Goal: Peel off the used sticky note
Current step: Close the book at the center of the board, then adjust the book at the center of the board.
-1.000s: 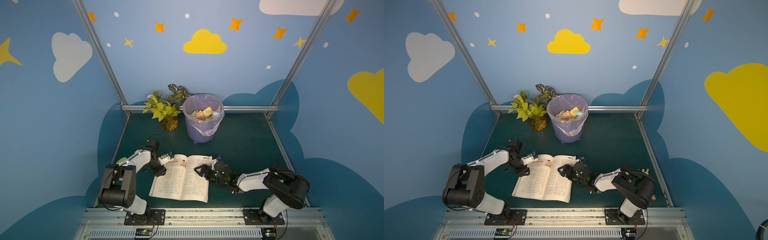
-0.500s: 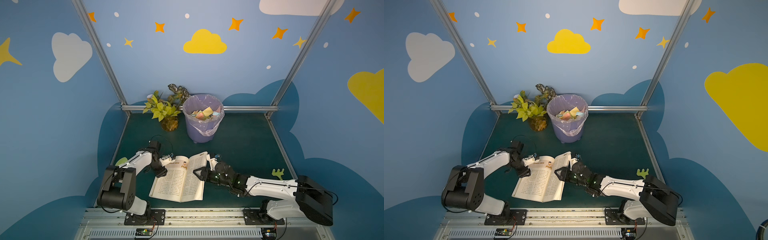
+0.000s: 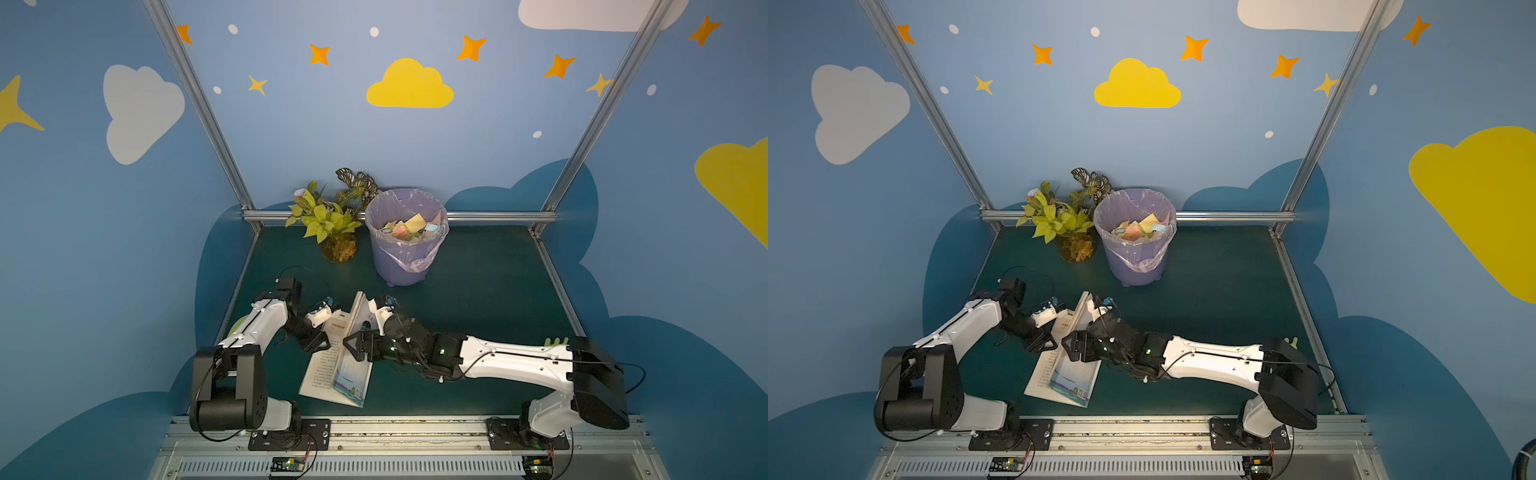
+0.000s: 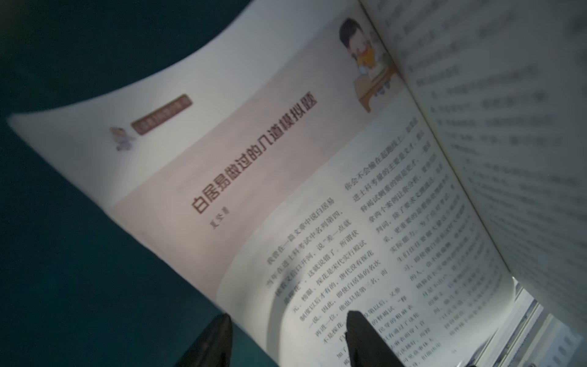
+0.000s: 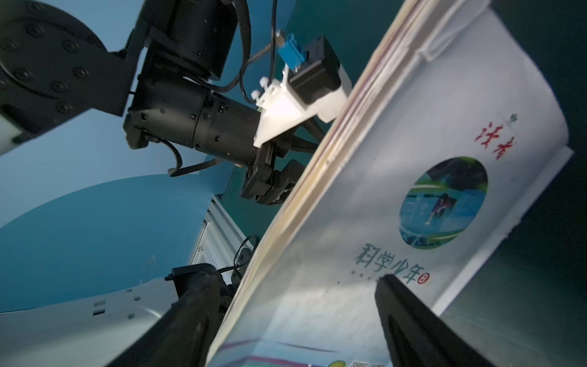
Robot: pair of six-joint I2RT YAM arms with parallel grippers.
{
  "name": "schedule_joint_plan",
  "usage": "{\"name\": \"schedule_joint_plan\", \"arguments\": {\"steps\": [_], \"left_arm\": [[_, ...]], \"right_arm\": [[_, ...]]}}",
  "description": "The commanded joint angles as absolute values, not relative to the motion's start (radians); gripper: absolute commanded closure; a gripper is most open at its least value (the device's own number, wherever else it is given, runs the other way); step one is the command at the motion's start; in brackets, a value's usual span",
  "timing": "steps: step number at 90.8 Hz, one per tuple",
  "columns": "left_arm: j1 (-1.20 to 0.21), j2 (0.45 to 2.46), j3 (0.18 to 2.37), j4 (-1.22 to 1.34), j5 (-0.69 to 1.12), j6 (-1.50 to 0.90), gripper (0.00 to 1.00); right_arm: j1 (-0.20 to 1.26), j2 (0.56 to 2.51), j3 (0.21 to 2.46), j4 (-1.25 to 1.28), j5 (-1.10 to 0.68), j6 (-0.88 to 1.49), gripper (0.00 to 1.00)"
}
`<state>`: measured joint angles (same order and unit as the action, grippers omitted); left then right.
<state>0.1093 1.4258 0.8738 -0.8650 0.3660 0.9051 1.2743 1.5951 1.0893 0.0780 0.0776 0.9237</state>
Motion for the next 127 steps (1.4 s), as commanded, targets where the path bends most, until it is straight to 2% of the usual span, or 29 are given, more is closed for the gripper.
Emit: {"name": "schedule_joint_plan", "arguments": {"steps": [1,11,23,42,55,69,94,113,127], "left_arm": [[0.216,1.393,0.958,-0.975,0.494,0.97,0.39],[0.278,1.372,1.001,-1.009,0.485,1.0,0.39],[0.274,1.348,0.97,-0.994,0.475,1.021,0.39],[0.135,1.387,0.861,-0.88,0.357,0.974,0.39],[0.076,1.471,0.838,-0.81,0.261,0.937,0.4],[0.059,1.541,0.825,-0.745,0.142,0.92,0.51],[0.048,1.588,0.808,-0.734,0.1,0.933,0.69],[0.044,1.626,0.803,-0.73,0.095,0.941,0.75],[0.045,1.627,0.808,-0.732,0.11,0.94,0.76]], "right_arm": [[1.286,1.697,1.198,-0.004,0.029,0.865,0.13],[1.284,1.728,1.24,-0.024,0.018,0.851,0.11],[1.251,1.683,1.146,-0.004,0.063,0.889,0.11],[1.198,1.653,0.949,0.081,0.118,1.027,0.22],[1.19,1.703,0.847,0.228,0.11,1.12,0.25],[1.187,1.812,0.818,0.405,0.051,1.207,0.3],[1.195,1.986,0.808,0.845,-0.044,1.352,0.41],[1.2,2.002,0.815,1.047,-0.07,1.342,0.53],[1.2,2.027,0.828,1.164,-0.096,1.348,0.54]]}}
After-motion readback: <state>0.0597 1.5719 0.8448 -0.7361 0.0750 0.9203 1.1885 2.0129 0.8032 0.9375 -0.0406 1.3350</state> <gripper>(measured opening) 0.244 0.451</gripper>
